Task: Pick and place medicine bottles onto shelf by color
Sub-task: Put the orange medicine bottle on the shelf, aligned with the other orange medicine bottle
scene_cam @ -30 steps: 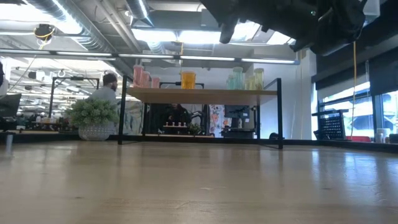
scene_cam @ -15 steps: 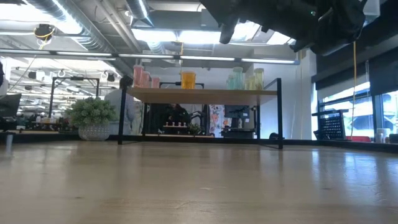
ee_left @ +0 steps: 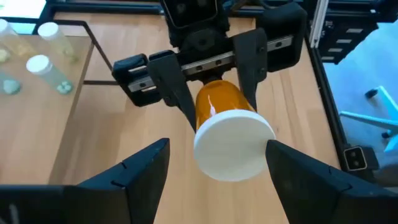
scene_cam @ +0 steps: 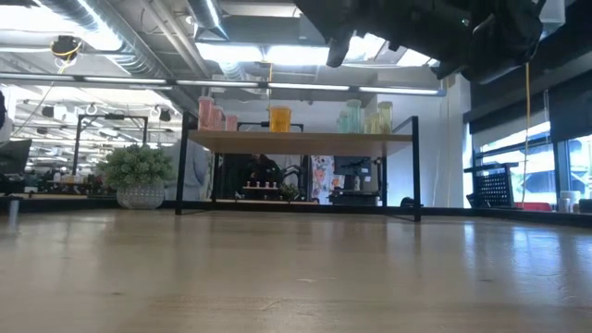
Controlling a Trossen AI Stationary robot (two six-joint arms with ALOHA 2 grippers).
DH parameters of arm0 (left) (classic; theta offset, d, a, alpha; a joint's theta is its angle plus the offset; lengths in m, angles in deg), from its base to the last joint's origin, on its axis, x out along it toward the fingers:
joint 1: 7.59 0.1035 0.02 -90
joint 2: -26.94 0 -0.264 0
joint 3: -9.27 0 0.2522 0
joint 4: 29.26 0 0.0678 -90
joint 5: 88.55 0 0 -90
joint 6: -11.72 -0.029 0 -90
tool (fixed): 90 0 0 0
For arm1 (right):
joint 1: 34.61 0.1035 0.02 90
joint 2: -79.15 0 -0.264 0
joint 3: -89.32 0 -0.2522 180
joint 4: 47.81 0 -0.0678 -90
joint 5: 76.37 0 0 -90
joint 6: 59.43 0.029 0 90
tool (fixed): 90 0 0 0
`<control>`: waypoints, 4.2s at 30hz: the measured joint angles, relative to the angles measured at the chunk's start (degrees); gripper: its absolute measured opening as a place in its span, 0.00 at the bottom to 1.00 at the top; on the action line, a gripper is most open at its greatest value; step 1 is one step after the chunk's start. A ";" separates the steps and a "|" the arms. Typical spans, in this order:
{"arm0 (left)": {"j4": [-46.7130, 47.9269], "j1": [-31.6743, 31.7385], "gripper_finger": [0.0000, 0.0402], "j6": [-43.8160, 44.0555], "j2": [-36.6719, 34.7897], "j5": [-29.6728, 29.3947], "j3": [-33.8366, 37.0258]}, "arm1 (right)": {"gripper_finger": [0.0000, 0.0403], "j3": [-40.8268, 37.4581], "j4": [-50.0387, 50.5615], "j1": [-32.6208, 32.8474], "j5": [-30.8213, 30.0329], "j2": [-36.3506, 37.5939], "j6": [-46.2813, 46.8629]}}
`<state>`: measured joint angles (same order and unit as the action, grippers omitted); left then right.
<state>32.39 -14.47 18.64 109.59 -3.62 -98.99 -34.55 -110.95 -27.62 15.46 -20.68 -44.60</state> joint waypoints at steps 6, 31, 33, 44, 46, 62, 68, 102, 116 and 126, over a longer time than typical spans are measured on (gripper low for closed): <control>-0.21 -0.07 0.65 0.40 0.61 0.48 -0.05 | 0.48 0.00 0.43 -0.36 0.61 0.00 -0.09; 0.01 0.00 0.65 -2.54 -1.29 -3.01 0.04 | 0.48 0.13 0.43 -1.64 -0.28 0.02 0.49; 0.01 -0.02 0.65 -2.52 -1.31 -2.60 0.04 | 0.48 0.13 0.50 -1.64 -0.28 0.02 1.15; -0.35 0.00 0.65 0.28 -1.25 -4.38 0.04 | 0.48 0.13 0.74 -1.84 -0.22 0.02 1.40; -0.58 -0.02 0.65 0.94 -1.20 -4.31 0.04 | 0.48 0.13 0.72 -1.84 -0.22 0.02 1.37; -0.84 0.48 0.65 0.37 -0.43 -4.79 0.00 | 0.48 0.13 0.98 -2.04 -0.24 0.02 1.35; 0.04 0.48 0.65 2.00 0.11 -4.74 0.02 | 0.48 0.13 1.02 -2.01 -0.22 0.02 1.31; 0.06 0.46 0.46 1.49 1.52 -6.07 0.00 | 0.48 0.13 1.06 -2.86 -0.46 0.02 1.56; 0.47 0.50 0.46 1.51 1.51 -6.24 0.00 | 0.48 0.13 0.99 -2.99 -3.26 0.02 2.58; 0.49 0.52 0.46 1.51 1.51 -6.36 0.00 | 0.59 0.13 0.77 -3.05 -4.51 0.02 0.96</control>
<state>32.88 -13.94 20.14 111.10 -9.98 -98.99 -34.42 -110.18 -30.67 10.95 -20.66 -43.64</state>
